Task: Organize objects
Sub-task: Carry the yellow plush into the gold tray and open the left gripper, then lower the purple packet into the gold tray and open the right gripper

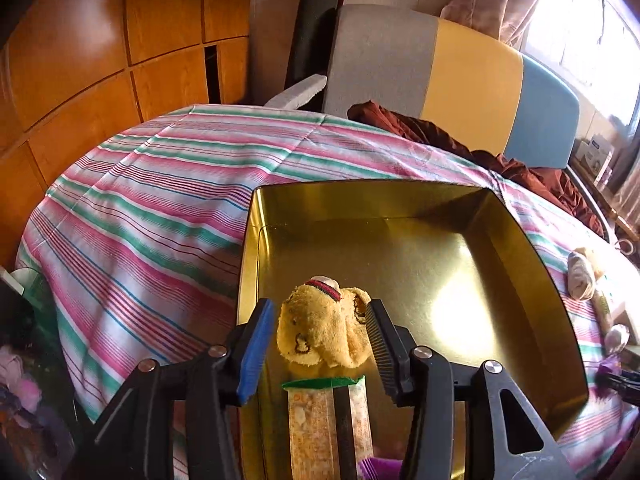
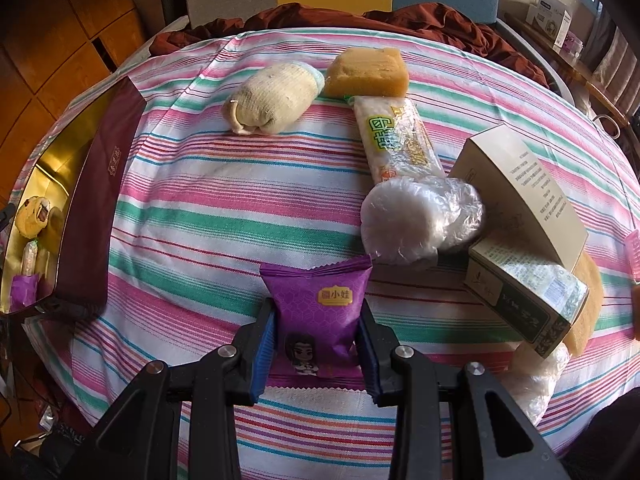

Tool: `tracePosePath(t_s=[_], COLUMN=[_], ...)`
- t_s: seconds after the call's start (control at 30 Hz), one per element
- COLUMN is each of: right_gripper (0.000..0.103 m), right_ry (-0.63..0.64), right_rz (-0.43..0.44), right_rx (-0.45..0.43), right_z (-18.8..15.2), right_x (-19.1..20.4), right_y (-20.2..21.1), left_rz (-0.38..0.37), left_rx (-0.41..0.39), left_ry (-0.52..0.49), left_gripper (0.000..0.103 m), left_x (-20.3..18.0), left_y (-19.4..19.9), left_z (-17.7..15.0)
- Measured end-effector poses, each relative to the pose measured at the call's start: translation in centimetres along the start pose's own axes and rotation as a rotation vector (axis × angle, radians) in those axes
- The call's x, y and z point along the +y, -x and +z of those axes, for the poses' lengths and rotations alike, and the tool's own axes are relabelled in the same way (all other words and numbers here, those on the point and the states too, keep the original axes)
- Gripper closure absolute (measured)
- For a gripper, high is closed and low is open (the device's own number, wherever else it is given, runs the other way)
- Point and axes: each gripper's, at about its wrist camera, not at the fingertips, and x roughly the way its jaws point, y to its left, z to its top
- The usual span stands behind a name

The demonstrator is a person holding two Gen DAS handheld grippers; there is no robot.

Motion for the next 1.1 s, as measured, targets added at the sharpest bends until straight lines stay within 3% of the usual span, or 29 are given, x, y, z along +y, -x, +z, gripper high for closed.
tracePosePath(t_s=[0.43, 0.57, 0.77, 0.93, 1.1], right_gripper=[0.067, 0.067, 0.067, 0.067, 0.067], right_ry=[0.045, 0.098, 0.267, 0.391, 0.418], right_rz=[0.052, 0.133, 0.261, 0.3, 0.326], right_rx=[-0.041, -0.11, -0.177, -0.136, -0.043], right_z=[0.3, 1.0, 2.8, 4.0, 4.7], right_x=[2.1, 5.8, 15.3, 22.5, 27.3], right_y=[1.4, 3.4, 5.5, 3.8, -0.1], left_rz=[-0.047, -0.046, -0.04, -0.033, -0.033], left_rx=[-0.062, -0.076, -0.082, -0.083, -0.067], left_ry=[-0.013, -0.024, 0.004, 0.044, 0.082], left_gripper=[0.042, 0.041, 0.038, 0.035, 0.034], left_x=[-1.1, -0.9, 0.4, 2.2, 4.1], left_y=[5.0, 5.8, 6.5, 6.9, 6.9], left_z=[-2.4, -2.7, -3.4, -3.9, -4.5])
